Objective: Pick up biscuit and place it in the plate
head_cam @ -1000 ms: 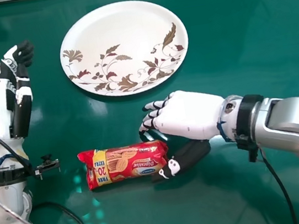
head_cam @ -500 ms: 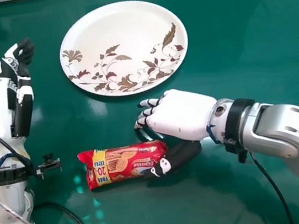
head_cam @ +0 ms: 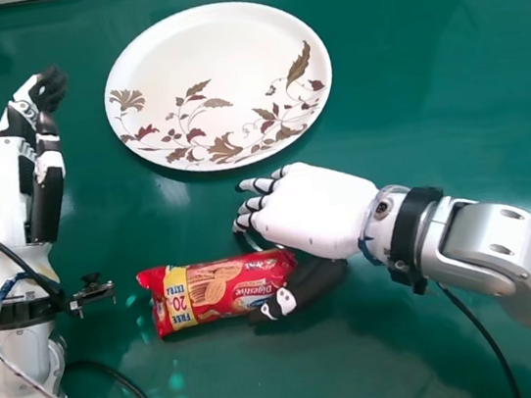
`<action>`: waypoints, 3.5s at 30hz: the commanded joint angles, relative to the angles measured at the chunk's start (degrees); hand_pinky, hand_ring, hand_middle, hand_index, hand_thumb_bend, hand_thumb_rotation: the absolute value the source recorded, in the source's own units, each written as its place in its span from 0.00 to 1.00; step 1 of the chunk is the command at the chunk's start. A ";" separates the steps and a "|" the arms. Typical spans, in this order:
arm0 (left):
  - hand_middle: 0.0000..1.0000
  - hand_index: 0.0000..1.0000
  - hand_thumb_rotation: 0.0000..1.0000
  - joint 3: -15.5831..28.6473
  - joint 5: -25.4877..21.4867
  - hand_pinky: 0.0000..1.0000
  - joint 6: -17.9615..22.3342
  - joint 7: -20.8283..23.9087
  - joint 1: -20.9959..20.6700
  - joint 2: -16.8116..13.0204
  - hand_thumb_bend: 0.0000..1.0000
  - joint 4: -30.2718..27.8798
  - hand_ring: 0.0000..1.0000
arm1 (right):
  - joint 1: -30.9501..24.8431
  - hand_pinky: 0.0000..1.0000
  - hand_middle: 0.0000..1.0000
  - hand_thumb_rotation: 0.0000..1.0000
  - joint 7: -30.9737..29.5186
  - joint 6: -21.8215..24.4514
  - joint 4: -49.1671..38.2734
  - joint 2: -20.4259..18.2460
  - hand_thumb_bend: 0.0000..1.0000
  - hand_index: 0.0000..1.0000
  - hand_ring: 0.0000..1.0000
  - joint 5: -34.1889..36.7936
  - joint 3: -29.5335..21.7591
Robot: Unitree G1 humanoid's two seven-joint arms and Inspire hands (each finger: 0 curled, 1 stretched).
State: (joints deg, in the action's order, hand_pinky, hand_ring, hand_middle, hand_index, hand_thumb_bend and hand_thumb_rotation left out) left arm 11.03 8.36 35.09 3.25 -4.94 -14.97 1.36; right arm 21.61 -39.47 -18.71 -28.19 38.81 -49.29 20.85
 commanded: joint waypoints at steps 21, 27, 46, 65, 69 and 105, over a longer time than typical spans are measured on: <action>0.89 0.91 0.10 -0.86 0.11 0.95 0.30 -0.04 0.68 0.72 0.22 1.18 0.89 | -9.58 0.37 0.51 0.01 22.05 -10.13 9.05 -1.00 0.57 0.54 0.44 -6.71 3.67; 0.88 0.90 0.09 -0.83 0.21 0.93 0.33 0.12 0.51 0.80 0.20 0.91 0.88 | -7.73 0.19 0.43 0.00 28.89 -12.67 12.60 -1.32 0.51 0.53 0.37 -7.94 3.30; 0.87 0.89 0.09 -0.52 0.68 0.91 0.59 0.31 0.68 0.51 0.19 0.94 0.87 | -5.80 0.06 0.49 0.00 39.71 -16.68 16.46 -0.76 0.52 0.47 0.42 -10.41 1.08; 0.89 0.90 0.07 -0.33 0.43 0.93 0.13 0.00 1.78 0.20 0.20 0.82 0.89 | -5.29 0.08 0.45 0.00 30.96 -12.38 4.73 0.31 0.51 0.50 0.40 0.52 -10.26; 0.89 0.90 0.08 -0.46 0.50 0.95 -0.37 -0.07 1.94 0.31 0.20 0.42 0.89 | -1.35 0.10 0.43 0.00 26.77 -10.16 3.41 0.77 0.51 0.52 0.38 6.00 -14.03; 0.88 0.89 0.15 -0.79 -0.02 0.91 -2.18 -2.58 4.15 -0.24 0.20 -4.75 0.89 | 53.39 0.06 0.50 0.00 40.14 -6.56 70.99 -14.85 0.52 0.47 0.42 -10.73 9.03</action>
State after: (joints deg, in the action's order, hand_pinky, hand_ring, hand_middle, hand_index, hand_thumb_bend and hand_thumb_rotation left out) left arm 10.48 8.15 32.32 0.71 -2.47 -15.39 -3.50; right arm 72.62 -1.83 -24.58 40.61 24.62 -59.64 28.81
